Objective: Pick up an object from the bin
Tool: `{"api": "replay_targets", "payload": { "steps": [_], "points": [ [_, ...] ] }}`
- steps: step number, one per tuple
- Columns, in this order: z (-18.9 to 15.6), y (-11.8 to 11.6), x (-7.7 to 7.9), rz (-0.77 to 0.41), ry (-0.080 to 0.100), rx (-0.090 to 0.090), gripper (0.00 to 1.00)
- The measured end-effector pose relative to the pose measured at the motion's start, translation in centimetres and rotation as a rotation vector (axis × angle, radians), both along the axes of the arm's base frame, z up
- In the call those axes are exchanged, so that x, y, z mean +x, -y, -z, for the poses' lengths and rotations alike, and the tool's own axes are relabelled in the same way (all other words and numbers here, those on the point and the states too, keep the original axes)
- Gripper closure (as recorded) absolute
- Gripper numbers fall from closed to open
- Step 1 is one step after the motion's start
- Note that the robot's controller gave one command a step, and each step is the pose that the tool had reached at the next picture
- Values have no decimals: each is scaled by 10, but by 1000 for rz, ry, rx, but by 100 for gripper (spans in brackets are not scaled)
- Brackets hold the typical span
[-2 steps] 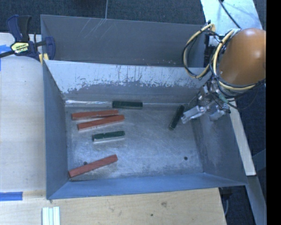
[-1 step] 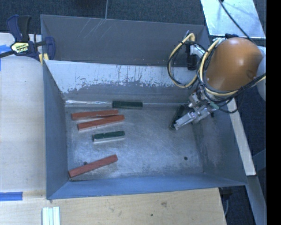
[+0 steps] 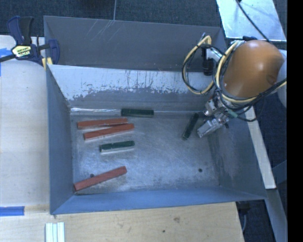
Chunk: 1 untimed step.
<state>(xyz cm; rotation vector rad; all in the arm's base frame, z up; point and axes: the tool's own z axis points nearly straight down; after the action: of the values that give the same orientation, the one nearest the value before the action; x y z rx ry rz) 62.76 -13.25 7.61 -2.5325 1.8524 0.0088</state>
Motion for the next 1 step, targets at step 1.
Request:
{"api": "replay_targets", "payload": {
  "steps": [1],
  "points": [
    [0, -2, 0, 1, -3, 5, 0]
  ]
}}
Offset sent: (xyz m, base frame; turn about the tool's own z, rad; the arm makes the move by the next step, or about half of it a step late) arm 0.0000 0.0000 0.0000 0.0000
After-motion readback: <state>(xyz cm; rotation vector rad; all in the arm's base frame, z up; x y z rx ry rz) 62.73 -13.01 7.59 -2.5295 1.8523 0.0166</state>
